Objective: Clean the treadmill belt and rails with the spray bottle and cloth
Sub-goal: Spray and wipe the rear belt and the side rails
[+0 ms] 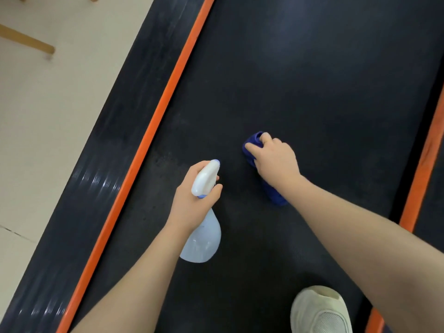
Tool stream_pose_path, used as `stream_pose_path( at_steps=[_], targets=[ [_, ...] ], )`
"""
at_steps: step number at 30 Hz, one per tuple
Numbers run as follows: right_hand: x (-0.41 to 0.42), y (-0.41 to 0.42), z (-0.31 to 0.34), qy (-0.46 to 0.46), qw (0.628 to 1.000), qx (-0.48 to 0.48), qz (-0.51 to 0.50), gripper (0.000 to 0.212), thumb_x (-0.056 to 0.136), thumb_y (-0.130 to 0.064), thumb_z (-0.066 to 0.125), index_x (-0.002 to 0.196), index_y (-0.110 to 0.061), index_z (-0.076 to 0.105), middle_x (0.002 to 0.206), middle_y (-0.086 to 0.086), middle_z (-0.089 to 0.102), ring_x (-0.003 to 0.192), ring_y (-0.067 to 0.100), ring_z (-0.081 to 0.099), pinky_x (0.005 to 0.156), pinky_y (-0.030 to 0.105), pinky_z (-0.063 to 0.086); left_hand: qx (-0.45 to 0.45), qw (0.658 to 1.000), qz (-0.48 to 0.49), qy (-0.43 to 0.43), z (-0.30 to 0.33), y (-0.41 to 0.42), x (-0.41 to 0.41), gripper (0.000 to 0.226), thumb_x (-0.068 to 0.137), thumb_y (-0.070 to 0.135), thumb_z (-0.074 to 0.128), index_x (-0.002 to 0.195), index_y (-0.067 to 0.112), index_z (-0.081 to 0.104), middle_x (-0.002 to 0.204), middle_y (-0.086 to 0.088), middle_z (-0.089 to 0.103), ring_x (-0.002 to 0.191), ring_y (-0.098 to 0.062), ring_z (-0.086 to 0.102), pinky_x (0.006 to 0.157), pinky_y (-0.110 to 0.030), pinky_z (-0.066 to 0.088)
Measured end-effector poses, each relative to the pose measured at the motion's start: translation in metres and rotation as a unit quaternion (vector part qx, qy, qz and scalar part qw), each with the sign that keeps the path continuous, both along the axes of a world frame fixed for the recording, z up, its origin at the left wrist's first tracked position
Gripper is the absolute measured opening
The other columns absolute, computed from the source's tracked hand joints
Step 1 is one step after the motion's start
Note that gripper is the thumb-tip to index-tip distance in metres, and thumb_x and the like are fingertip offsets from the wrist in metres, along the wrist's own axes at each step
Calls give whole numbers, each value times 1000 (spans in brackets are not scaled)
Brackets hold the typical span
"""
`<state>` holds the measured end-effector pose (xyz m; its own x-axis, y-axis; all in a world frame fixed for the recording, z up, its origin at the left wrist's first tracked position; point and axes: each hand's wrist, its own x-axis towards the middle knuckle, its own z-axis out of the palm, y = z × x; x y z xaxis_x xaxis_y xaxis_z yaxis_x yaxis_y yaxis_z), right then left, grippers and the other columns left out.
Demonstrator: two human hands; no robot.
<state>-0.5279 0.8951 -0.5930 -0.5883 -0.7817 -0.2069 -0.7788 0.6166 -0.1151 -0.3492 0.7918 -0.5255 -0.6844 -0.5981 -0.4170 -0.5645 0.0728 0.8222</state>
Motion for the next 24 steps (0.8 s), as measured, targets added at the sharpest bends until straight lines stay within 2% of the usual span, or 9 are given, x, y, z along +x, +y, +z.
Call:
stream_pose_path(
  at_steps=[4, 5, 7, 9, 13, 16, 18, 22, 24],
  targets=[
    [55, 41, 10, -119, 970, 54, 207, 49, 94, -23, 48, 142, -29, 35, 132, 13, 41, 102, 31, 49, 82, 38, 39, 3, 1000, 7, 3, 8, 2, -3, 40, 84, 13, 64, 121, 26, 55, 104, 14, 62, 96, 3, 58, 74, -5, 44],
    [58, 46, 11, -122, 954, 70, 265, 53, 94, -23, 51, 143, -30, 33, 133, 12, 41, 102, 28, 49, 81, 37, 39, 0, 1000, 14, -2, 8, 3, -3, 39, 84, 14, 64, 120, 25, 56, 102, 16, 61, 96, 5, 57, 73, -4, 43],
    [52, 48, 4, -61, 940, 59, 330, 56, 84, -22, 66, 135, -34, 46, 123, 10, 53, 90, 24, 55, 71, 33, 42, -4, 1000, 16, -10, 9, 6, -5, 37, 85, 14, 63, 119, 25, 56, 103, 18, 60, 95, 8, 56, 71, -2, 42],
    [44, 45, 3, -6, 964, 49, 261, 53, 73, -24, 75, 122, -36, 59, 108, 8, 61, 77, 23, 57, 62, 31, 42, -4, 1000, 3, -11, 8, 10, -7, 37, 85, 15, 63, 118, 29, 56, 105, 18, 61, 96, 8, 56, 73, -4, 42],
    [36, 54, 9, 1, 995, 79, 52, 51, 93, -19, 46, 140, -35, 34, 132, 9, 42, 99, 27, 48, 77, 34, 33, 8, 998, -61, -8, 11, 22, -7, 43, 83, 14, 65, 117, 38, 56, 115, 20, 61, 106, -1, 59, 85, -12, 45],
    [49, 77, 15, -31, 995, 72, 64, 50, 96, -20, 40, 142, -34, 28, 134, 9, 38, 102, 27, 47, 78, 34, 33, 13, 997, -75, -4, 15, 29, -5, 44, 83, 14, 67, 118, 38, 57, 115, 23, 60, 106, 2, 58, 81, -2, 42],
    [44, 90, 13, -39, 997, 51, 53, 46, 96, -22, 40, 140, -35, 35, 129, 10, 42, 100, 30, 49, 76, 36, 34, 4, 997, -77, -8, 16, 30, -7, 41, 84, 17, 67, 119, 38, 57, 114, 25, 59, 106, 5, 56, 79, 1, 40],
    [-9, 98, 12, 30, 984, 71, -163, 37, 92, -20, 48, 127, -32, 49, 122, 12, 46, 95, 34, 51, 69, 37, 32, 18, 997, -73, -13, 17, 32, -11, 37, 87, 21, 65, 119, 37, 58, 111, 30, 57, 103, 11, 54, 80, 3, 39],
    [0, 106, 9, 31, 987, 59, -147, 39, 84, -20, 62, 122, -30, 56, 115, 14, 53, 84, 34, 55, 64, 35, 36, 26, 996, -78, -16, 18, 36, -12, 36, 87, 20, 65, 117, 39, 57, 107, 35, 54, 96, 20, 52, 77, 5, 37]
  ],
)
